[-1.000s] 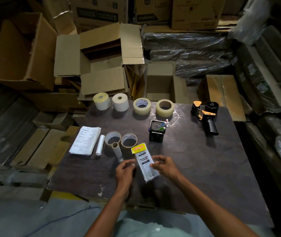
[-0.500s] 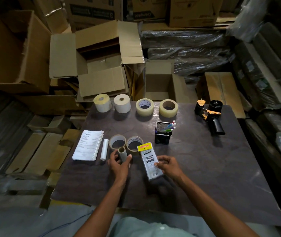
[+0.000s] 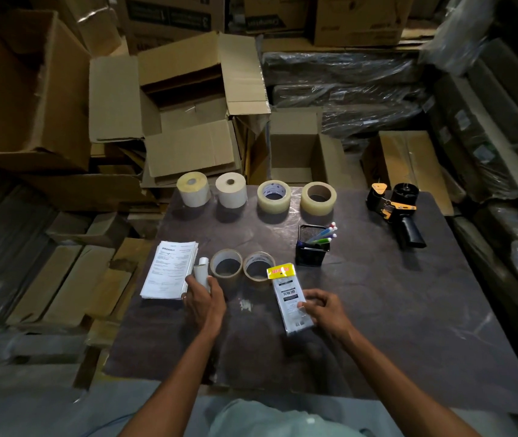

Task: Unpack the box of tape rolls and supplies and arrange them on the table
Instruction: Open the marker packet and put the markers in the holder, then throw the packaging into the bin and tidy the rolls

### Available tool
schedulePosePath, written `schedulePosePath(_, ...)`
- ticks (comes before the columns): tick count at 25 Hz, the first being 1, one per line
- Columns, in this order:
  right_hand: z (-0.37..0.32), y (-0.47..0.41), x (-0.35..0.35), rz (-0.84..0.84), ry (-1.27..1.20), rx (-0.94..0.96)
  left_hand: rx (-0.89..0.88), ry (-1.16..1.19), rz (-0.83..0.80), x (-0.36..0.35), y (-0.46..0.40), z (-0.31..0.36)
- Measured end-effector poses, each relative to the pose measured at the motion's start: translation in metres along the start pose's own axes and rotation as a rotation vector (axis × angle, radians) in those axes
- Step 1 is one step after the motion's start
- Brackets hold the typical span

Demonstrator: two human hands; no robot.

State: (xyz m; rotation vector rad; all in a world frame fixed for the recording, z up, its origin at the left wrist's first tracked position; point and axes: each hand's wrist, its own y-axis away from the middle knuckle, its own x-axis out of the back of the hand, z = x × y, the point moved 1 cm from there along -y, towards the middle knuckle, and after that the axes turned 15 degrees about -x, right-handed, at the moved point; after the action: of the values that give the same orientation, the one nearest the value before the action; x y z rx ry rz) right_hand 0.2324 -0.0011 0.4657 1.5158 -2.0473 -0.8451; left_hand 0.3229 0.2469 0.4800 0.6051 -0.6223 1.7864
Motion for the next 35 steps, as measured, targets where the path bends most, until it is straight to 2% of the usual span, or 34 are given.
schedulePosePath(11, 0.001, 0.005, -0.001, 0.039, -0.082, 0.009, -0.107, -0.337, -0.235, -0.005, -0.046, -0.013)
schedulePosePath(18, 0.003, 0.009, 0.007, 0.051, -0.076, 0.023, -0.118, -0.388, -0.33, -0.013, -0.039, -0.02)
schedulePosePath(23, 0.006, 0.011, 0.011, 0.017, -0.085, 0.005, 0.075, -0.153, -0.31, 0.0, -0.028, -0.023)
schedulePosePath(24, 0.007, 0.011, 0.012, 0.015, -0.085, 0.005, 0.146, -0.029, -0.298, 0.005, -0.021, -0.028)
schedulePosePath(26, 0.011, 0.012, 0.013, 0.009, -0.083, -0.001, 0.35, 0.389, -0.279, 0.017, 0.003, -0.035)
schedulePosePath(28, 0.016, 0.014, 0.015, 0.005, -0.085, -0.011, 0.54, 0.773, -0.334, 0.03, 0.034, -0.032)
schedulePosePath(30, 0.02, 0.018, 0.021, -0.009, -0.09, -0.022, 0.655, 0.971, -0.421, 0.038, 0.064, -0.02)
schedulePosePath(32, 0.024, 0.023, 0.031, -0.015, -0.104, -0.022, 0.705, 1.078, -0.493, 0.038, 0.09, -0.002)
schedulePosePath(35, 0.03, 0.035, 0.053, -0.005, -0.16, -0.016, 0.69, 1.216, -0.556, 0.027, 0.12, 0.029)
